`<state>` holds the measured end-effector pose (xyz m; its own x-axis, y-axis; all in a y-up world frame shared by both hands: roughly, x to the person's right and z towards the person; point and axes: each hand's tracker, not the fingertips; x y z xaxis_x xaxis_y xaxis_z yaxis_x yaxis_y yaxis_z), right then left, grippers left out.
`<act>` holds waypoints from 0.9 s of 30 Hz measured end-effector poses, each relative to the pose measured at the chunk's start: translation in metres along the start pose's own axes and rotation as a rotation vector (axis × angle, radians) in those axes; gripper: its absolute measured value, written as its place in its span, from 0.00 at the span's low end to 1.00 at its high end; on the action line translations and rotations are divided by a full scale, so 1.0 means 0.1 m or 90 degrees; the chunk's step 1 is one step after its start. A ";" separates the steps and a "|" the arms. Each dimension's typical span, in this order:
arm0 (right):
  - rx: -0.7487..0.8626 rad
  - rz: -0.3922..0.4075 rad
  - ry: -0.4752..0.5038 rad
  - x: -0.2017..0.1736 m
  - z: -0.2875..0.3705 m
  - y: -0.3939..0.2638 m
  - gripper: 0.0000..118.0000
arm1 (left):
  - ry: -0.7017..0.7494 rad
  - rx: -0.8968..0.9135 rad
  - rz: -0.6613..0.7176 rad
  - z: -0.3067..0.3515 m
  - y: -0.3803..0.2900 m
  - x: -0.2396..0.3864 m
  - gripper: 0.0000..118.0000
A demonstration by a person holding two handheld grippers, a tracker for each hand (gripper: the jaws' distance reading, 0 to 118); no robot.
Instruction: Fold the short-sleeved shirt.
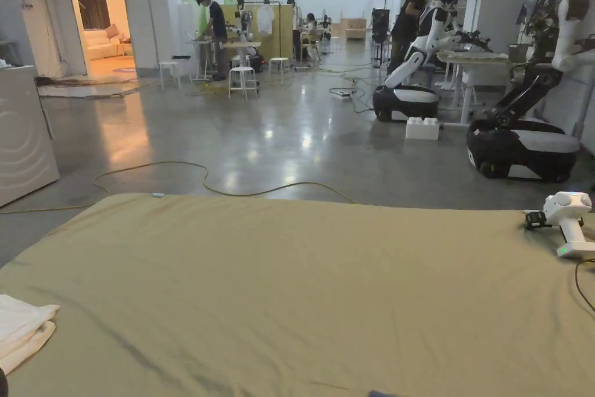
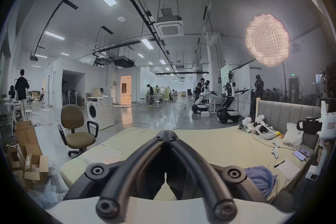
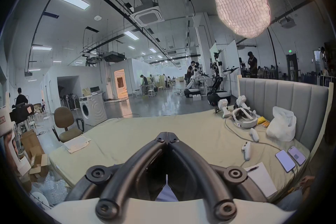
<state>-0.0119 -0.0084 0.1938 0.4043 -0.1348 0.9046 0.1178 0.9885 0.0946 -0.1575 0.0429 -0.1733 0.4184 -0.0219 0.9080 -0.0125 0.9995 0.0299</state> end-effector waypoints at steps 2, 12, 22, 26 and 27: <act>0.011 0.029 -0.020 -0.03 0.03 0.02 0.00 | -0.025 0.008 -0.018 0.04 -0.04 0.08 0.00; 0.004 0.077 -0.019 -0.08 0.14 0.00 0.00 | -0.069 0.000 0.004 -0.01 0.03 0.13 0.00; -0.030 0.075 -0.016 -0.02 0.07 -0.16 0.00 | -0.114 -0.098 0.005 -0.44 -0.18 0.17 0.00; -0.066 0.011 0.007 0.11 0.04 -0.30 0.00 | -0.263 -0.277 0.090 -1.31 -0.85 0.19 0.60; -0.073 0.014 0.004 0.14 0.05 -0.34 0.00 | -0.268 -0.321 0.106 -1.55 -1.04 0.19 0.71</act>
<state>-0.0146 -0.0431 0.2053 0.4137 -0.1143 0.9032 0.2118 0.9770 0.0267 -0.0072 -0.0580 -0.2236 0.0568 0.2282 0.9719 0.4220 0.8768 -0.2306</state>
